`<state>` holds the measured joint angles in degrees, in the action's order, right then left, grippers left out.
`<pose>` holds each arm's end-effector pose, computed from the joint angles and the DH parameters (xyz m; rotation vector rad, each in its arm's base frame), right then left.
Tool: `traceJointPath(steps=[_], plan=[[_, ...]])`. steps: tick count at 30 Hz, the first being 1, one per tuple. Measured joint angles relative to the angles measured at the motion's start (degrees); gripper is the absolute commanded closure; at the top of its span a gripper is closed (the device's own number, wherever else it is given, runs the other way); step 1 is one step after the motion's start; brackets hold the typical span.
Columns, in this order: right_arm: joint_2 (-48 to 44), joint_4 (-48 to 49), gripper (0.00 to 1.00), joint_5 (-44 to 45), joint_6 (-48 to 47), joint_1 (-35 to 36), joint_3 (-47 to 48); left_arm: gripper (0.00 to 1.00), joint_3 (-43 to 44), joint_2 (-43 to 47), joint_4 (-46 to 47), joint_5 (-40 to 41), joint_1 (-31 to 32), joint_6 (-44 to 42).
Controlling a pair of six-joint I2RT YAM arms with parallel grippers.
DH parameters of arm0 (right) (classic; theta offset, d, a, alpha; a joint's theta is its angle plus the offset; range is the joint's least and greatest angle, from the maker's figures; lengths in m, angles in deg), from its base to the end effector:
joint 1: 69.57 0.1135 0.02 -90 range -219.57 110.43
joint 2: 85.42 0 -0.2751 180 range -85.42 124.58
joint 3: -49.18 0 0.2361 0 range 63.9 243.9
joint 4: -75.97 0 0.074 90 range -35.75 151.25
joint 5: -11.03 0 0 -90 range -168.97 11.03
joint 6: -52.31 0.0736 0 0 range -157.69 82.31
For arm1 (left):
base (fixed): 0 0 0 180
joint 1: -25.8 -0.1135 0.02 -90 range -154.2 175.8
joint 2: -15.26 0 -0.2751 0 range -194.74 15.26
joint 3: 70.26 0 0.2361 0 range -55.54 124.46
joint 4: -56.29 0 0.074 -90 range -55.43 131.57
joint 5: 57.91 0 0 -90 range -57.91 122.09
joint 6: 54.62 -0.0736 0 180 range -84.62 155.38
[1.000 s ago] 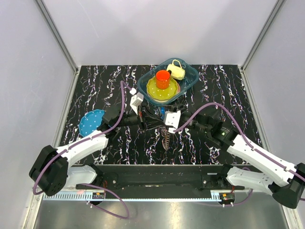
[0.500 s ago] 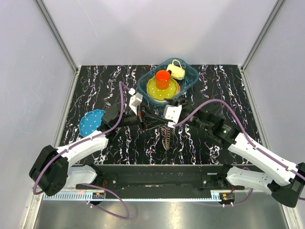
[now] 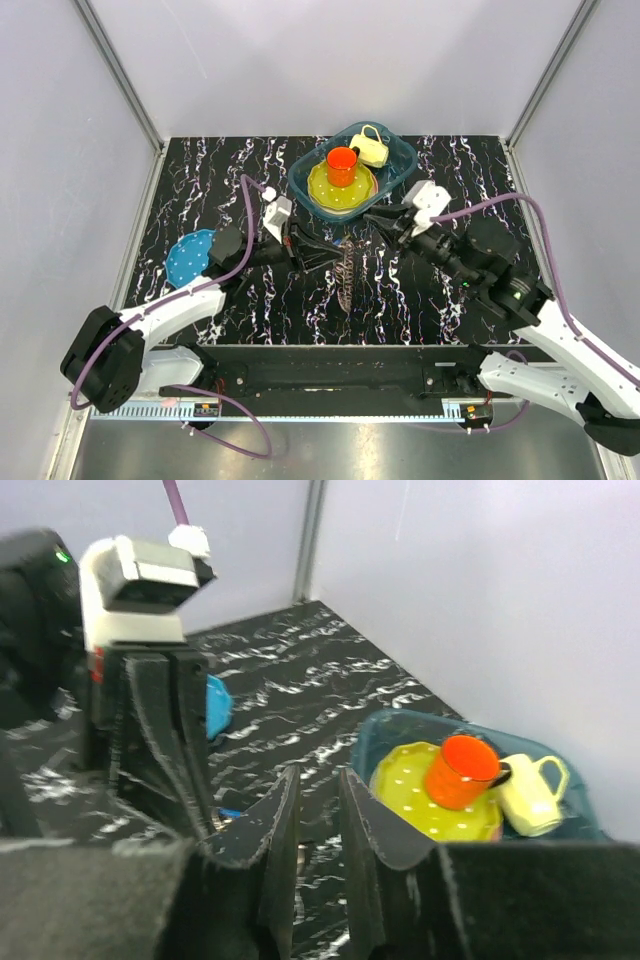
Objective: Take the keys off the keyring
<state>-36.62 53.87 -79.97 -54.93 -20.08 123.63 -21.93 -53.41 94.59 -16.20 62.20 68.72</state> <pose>0.1282 0.1521 0.4318 -0.8514 1.2671 0.4639 0.1753 -0.1975 0.3256 0.8463 1.2940 -1.5190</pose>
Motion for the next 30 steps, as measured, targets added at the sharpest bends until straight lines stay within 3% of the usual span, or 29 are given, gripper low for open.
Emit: traceJointPath(steps=[8, 14, 23, 30], plan=[[0.3, -2.4, 0.64, -10.8, 18.4, 0.0, 1.8, 1.0, 0.0, 3.5, -0.2, -1.7, -2.9, -0.3], [2.5, -2.1, 0.61, -18.2, 25.3, -0.7, 0.6, 1.0, 0.0, 8.0, -5.2, -3.8, -4.5, -2.4], [7.0, 8.5, 0.59, -36.6, 36.2, -16.0, -4.5, 1.0, 0.0, 11.5, -10.1, -6.3, -8.1, -3.3], [11.1, 15.1, 0.59, -46.8, 40.2, -16.5, -4.5, 1.0, 0.0, 11.7, -10.0, -7.1, -8.3, -3.0]])
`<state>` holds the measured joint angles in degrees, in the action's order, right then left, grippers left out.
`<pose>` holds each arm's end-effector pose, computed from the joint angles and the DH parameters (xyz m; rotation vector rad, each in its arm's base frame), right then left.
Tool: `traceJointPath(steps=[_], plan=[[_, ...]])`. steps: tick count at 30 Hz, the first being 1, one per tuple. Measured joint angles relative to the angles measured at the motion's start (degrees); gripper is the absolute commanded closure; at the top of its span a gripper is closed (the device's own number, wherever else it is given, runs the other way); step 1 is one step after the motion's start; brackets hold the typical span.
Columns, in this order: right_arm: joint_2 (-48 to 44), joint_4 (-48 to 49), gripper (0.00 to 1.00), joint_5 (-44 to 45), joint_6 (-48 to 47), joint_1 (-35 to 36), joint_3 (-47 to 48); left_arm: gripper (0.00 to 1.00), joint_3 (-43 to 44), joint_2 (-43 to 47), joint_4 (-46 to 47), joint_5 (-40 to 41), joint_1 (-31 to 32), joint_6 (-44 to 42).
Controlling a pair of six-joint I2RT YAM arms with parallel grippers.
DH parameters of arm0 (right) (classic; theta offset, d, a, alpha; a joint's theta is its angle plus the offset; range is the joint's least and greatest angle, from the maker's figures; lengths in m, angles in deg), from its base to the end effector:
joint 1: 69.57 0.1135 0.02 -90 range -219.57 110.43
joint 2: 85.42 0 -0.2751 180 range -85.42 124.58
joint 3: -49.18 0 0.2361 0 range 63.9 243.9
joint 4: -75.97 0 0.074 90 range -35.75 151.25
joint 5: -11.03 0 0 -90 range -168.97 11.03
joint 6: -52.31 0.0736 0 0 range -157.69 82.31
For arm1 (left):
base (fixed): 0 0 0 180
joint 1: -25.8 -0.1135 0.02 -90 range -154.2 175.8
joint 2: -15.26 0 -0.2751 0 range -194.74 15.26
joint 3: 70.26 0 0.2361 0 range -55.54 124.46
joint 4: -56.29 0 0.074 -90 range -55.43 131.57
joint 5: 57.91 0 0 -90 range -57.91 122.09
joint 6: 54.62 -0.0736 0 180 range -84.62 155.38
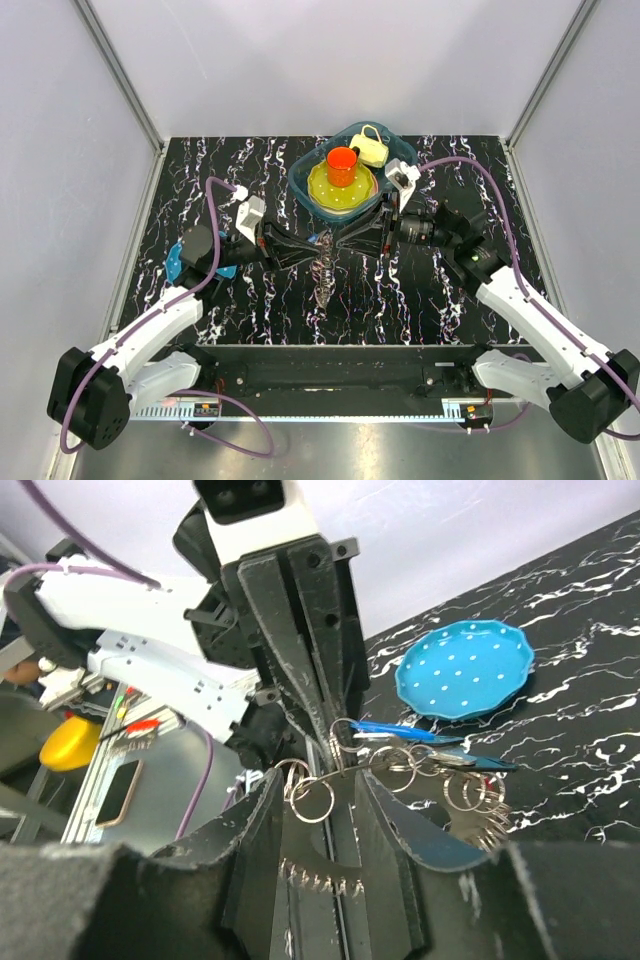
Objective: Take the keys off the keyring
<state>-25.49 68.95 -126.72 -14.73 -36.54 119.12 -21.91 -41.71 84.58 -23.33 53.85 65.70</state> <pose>0.1698 0.1754 0.3991 -0.8578 1.4835 1.3751 0.1590 -0.1534 0.3477 0.8942 1.2504 -1.4182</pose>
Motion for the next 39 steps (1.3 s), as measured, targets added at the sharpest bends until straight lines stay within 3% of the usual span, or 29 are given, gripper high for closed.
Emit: traceJointPath(steps=[8, 15, 39], plan=[[3.0, 3.8, 0.68, -5.1, 0.7, 0.0, -0.1, 1.0, 0.0, 0.0, 0.7, -0.6, 0.0, 1.7], [6.8, 8.6, 0.69, -8.9, 3.8, 0.0, -2.2, 1.0, 0.0, 0.0, 0.6, -0.6, 0.0, 2.2], [10.4, 15.8, 0.75, -10.5, 7.0, 0.2, -3.1, 1.0, -0.5, -1.3, 5.4, -0.6, -0.1, 6.1]])
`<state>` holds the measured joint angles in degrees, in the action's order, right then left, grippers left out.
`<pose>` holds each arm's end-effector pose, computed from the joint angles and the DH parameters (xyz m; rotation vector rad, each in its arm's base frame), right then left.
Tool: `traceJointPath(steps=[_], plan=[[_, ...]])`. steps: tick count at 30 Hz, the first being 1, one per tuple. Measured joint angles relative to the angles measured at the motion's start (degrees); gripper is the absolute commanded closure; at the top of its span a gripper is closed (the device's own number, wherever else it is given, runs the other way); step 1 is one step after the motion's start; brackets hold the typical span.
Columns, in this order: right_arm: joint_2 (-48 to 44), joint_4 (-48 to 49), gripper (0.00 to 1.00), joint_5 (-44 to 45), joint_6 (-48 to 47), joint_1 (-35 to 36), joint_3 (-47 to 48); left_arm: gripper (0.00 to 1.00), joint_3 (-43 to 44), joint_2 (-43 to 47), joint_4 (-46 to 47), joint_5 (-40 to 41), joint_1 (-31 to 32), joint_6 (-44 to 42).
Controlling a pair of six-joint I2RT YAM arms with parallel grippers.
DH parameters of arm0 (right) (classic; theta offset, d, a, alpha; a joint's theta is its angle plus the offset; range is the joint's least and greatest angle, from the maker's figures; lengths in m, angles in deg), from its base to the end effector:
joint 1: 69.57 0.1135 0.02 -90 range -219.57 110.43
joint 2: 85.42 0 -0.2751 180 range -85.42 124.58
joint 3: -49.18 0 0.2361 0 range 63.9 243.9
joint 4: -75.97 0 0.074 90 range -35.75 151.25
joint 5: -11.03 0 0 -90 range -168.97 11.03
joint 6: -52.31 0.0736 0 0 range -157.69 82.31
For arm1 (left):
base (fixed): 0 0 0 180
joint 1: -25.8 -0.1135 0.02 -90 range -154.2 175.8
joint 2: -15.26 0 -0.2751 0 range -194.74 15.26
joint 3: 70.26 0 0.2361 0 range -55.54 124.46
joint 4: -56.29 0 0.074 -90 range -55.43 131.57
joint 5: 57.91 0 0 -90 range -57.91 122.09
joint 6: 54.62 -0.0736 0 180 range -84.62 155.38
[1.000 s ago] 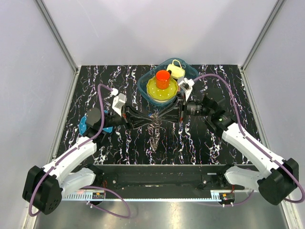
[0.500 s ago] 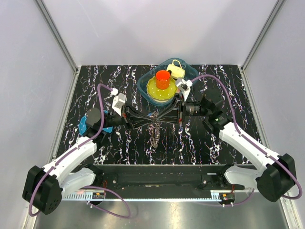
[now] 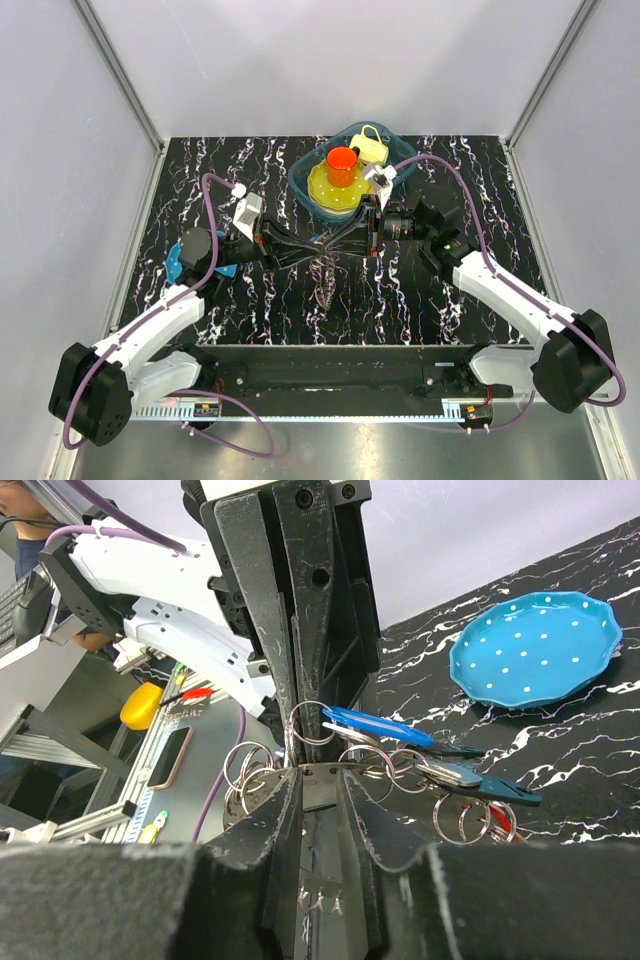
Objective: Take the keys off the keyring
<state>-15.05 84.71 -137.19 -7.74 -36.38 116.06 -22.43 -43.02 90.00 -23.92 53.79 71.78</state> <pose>0.1963 0.2032 0.3686 -0.9607 1.4783 1.5775 0.1597 -0.1540 0.3502 0.8648 1.2483 -1.4875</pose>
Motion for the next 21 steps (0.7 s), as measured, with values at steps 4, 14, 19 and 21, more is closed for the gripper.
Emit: traceJointPath(steps=[4, 14, 19, 21], plan=[[0.1, 1.0, 0.76, 0.0, 0.2, 0.3, 0.0, 1.0, 0.0, -0.1, 1.1, -0.2, -0.2, 0.7], [0.1, 1.2, 0.73, 0.0, 0.2, 0.8, 0.0, 1.0, -0.2, -0.1, 1.8, -0.7, -0.3, 1.2], [0.0, 0.6, 0.73, 0.2, -0.2, 0.8, 0.0, 1.0, -0.2, -0.1, 1.8, -0.7, -0.3, 1.2], [-0.1, 0.2, 0.73, 0.4, -0.6, 0.8, 0.0, 1.0, -0.2, -0.3, 1.8, -0.7, -0.3, 1.3]])
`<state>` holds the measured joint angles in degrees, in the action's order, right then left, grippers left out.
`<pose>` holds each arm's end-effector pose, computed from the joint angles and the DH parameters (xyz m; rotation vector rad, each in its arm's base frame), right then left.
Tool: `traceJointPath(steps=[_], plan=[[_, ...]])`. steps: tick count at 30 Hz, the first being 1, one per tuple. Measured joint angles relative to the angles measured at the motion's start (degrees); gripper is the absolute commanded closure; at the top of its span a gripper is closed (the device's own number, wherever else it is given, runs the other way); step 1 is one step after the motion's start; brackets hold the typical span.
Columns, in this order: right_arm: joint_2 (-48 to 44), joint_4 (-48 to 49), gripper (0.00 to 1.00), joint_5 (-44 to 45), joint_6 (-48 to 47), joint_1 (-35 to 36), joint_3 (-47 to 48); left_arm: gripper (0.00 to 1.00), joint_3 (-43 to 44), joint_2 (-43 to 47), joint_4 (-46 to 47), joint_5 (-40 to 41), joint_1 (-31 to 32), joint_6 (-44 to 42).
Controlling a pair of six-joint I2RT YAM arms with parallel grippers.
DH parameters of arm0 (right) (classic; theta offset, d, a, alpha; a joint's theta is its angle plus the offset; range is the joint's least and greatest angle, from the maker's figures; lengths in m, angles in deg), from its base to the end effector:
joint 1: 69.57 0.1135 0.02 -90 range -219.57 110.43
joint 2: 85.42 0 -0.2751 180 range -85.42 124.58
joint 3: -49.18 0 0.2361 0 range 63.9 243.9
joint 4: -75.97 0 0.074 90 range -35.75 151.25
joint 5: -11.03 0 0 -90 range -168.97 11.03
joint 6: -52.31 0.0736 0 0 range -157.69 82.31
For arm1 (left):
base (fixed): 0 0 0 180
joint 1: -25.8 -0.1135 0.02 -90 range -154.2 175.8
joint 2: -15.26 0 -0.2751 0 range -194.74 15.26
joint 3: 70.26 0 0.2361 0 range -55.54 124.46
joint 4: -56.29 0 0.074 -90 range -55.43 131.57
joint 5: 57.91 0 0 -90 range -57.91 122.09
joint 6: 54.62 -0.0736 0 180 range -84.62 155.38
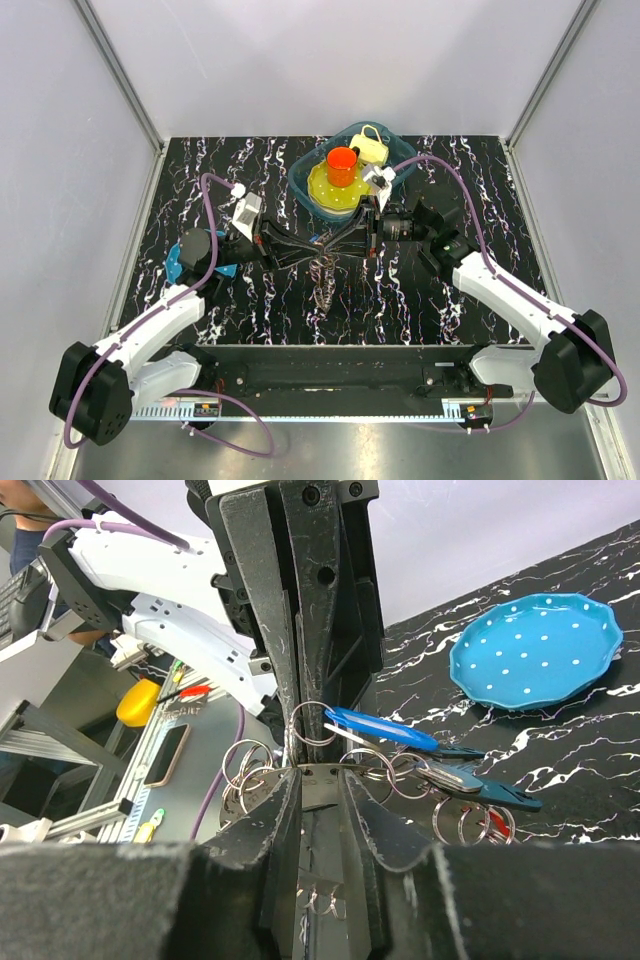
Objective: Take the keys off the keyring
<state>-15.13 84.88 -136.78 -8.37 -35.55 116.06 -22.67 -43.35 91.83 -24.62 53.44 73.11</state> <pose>0.1936 0.2058 0.3693 -0.9741 1.4637 1.5744 0.1597 -0.1531 0.3507 0.8671 1.2400 -1.4998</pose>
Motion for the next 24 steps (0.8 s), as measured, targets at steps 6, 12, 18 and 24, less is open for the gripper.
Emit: traceJointPath(steps=[6, 12, 18, 24], plan=[[-0.3, -0.8, 0.73, 0.3, -0.9, 0.1, 0.0, 1.0, 0.0, -0.1, 0.0, 0.0, 0.0, 0.2], [-0.4, -1.2, 0.64, 0.4, -1.5, 0.1, 0.0, 1.0, 0.0, -0.3, 0.0, -0.1, 0.0, 0.4], [-1.2, -4.0, 0.66, 1.8, -3.5, 0.1, 0.0, 1.0, 0.0, -0.3, -0.3, 0.0, 0.0, 0.4], [-5.2, -13.9, 0.64, 5.5, -10.0, 1.1, 1.7, 1.0, 0.0, -0.3, -1.3, 0.1, 0.1, 0.2]])
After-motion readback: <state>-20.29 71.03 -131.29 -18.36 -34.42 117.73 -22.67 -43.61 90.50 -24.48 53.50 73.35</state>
